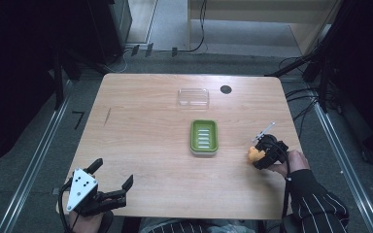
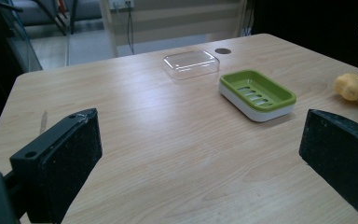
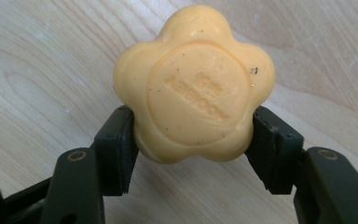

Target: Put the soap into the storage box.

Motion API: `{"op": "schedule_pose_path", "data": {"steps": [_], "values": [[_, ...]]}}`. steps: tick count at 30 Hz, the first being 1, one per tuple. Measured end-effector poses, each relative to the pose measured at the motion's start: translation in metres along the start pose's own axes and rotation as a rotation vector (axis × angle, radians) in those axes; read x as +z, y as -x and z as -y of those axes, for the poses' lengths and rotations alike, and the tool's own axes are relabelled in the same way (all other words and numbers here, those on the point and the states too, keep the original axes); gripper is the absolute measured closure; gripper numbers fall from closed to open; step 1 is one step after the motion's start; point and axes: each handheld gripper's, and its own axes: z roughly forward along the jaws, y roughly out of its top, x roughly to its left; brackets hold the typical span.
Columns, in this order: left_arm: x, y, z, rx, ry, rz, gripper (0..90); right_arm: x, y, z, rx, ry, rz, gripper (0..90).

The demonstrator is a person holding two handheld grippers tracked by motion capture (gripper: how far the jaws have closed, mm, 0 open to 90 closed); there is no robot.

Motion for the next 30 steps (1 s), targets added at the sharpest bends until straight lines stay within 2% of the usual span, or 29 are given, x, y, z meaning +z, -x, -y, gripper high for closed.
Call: {"op": "schedule_pose_path", "data": {"steps": [13,21,30], "values": [[0.0,0.0,0.0,0.001,-0.004,0.001,0.0,-0.003,-0.005,-0.007,0.011,0.046,-0.003,40.2],[0.001,-0.001,0.0,-0.003,-0.005,0.002,0.0,-0.002,-0.008,-0.014,-0.005,0.059,0.0,40.2],[0.0,0.0,0.0,0.0,-0.005,0.001,0.0,-0.002,-0.011,-0.019,0.001,0.085,0.003,40.2]]}}
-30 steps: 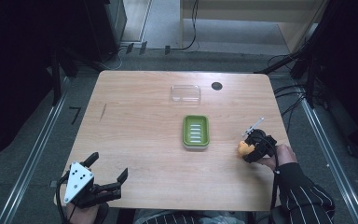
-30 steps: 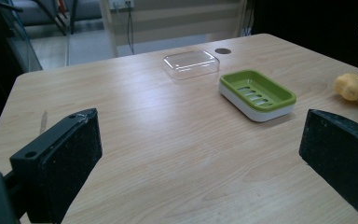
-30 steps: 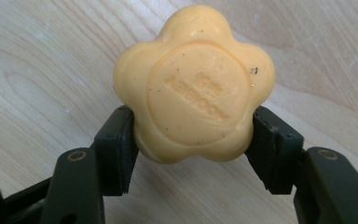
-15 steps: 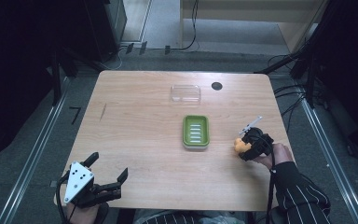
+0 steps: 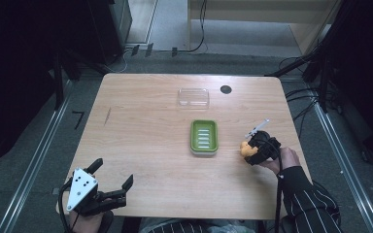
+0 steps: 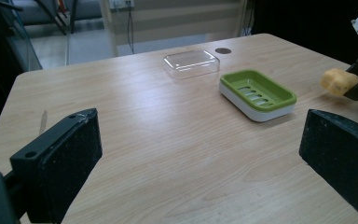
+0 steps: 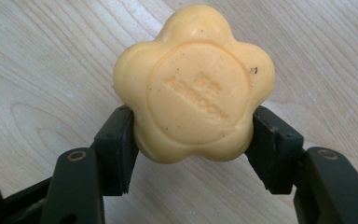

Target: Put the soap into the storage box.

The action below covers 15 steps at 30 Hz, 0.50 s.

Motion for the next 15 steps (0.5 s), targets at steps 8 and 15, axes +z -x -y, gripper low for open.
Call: {"op": "schedule_pose_path", "data": {"steps": [8,15], "values": [[0.0,0.0,0.0,-0.001,0.002,0.0,0.0,-0.002,-0.004,-0.007,-0.009,0.024,0.002,40.2],[0.0,0.0,0.0,-0.004,0.004,0.0,0.0,-0.003,-0.005,-0.012,-0.009,0.043,0.005,40.2]]}}
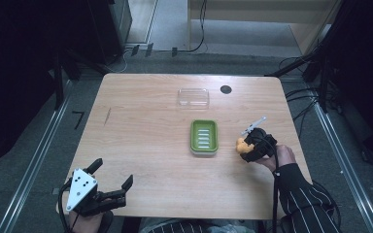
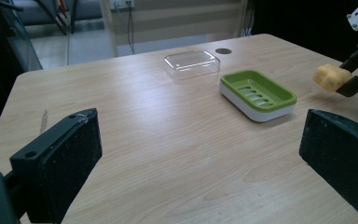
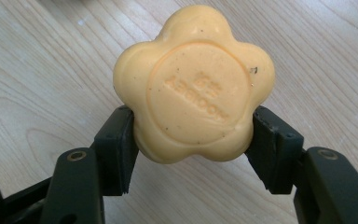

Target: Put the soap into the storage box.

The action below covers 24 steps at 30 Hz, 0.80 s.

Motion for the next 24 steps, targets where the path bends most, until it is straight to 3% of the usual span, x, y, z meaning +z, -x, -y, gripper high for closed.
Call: {"op": "schedule_pose_path", "data": {"steps": [24], "values": [[0.0,0.0,0.0,0.001,-0.002,-0.003,0.0,-0.004,-0.003,-0.018,-0.023,0.067,0.005,40.2]]}}
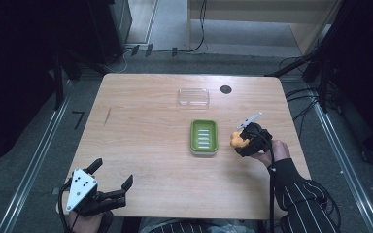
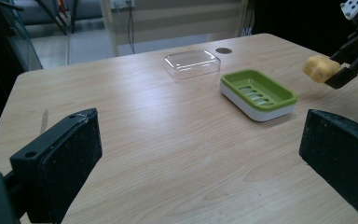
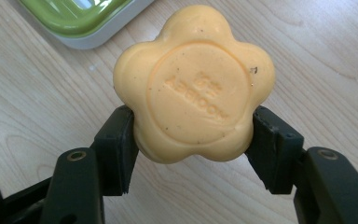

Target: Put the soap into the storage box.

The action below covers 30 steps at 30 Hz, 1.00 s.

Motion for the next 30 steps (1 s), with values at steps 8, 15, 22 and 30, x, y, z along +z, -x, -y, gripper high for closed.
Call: {"op": "schedule_pose_path", "data": {"steps": [8,15,22,30], "values": [[0.0,0.0,0.0,-0.002,-0.003,-0.001,0.0,0.0,-0.002,-0.007,-0.011,0.018,-0.003,40.2],[0.0,-0.001,0.0,-0.002,-0.004,-0.002,0.0,0.0,-0.003,-0.014,-0.023,0.032,-0.007,40.2],[0.0,-0.001,0.0,-0.002,-0.003,-0.002,0.0,0.001,-0.005,-0.022,-0.042,0.041,-0.012,40.2],[-0.001,-0.001,0.0,-0.002,-0.003,-0.004,0.0,-0.001,-0.006,-0.029,-0.047,0.052,-0.009,40.2]]}}
